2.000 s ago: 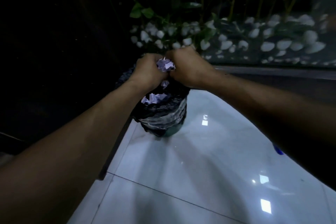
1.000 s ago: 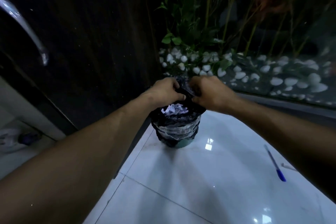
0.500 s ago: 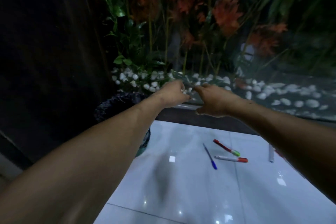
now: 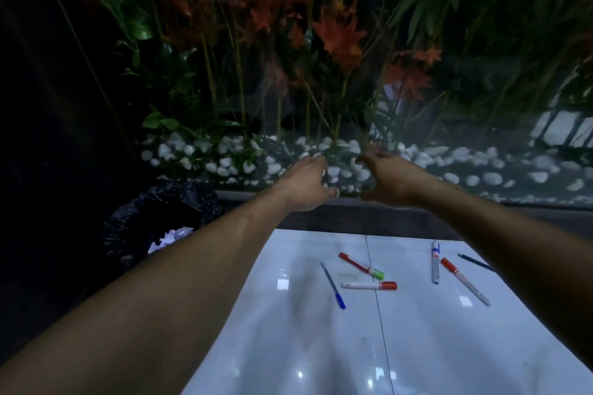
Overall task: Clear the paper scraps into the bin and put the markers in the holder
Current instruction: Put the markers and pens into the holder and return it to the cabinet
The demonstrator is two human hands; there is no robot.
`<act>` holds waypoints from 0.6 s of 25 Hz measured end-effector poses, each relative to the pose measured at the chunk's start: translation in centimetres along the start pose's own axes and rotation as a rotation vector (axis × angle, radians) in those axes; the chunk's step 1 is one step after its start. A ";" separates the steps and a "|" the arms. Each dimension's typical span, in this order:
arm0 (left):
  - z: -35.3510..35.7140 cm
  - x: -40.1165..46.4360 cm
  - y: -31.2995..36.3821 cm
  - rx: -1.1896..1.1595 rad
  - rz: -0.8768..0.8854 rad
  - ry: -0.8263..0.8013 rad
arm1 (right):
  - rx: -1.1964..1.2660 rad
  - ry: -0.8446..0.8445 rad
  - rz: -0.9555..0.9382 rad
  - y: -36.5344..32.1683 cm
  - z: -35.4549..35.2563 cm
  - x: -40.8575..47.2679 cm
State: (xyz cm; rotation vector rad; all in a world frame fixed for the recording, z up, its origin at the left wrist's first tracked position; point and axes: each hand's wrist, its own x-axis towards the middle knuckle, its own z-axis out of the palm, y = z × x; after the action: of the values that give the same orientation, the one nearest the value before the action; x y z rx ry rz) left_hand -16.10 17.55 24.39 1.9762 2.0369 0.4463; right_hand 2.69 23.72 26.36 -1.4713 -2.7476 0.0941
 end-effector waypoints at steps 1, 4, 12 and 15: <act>-0.8 0.3 0.1 -0.006 -0.021 -0.005 | 0.024 0.013 0.009 0.2 -0.7 0.7; -4.1 0.3 0.7 -0.048 -0.116 -0.009 | 0.086 0.046 0.037 -0.5 -3.6 1.2; -24.1 -2.6 7.2 -0.067 -0.265 -0.125 | 0.142 -0.011 0.048 -5.1 -23.8 -0.7; -33.9 -5.2 11.6 -0.147 -0.312 -0.138 | 0.137 -0.049 0.001 -7.0 -34.6 -1.5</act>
State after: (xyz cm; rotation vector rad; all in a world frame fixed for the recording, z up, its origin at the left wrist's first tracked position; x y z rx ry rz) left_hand -18.80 11.54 59.95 1.5262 2.1081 0.3673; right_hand -0.59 20.09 61.39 -1.4537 -2.7157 0.3158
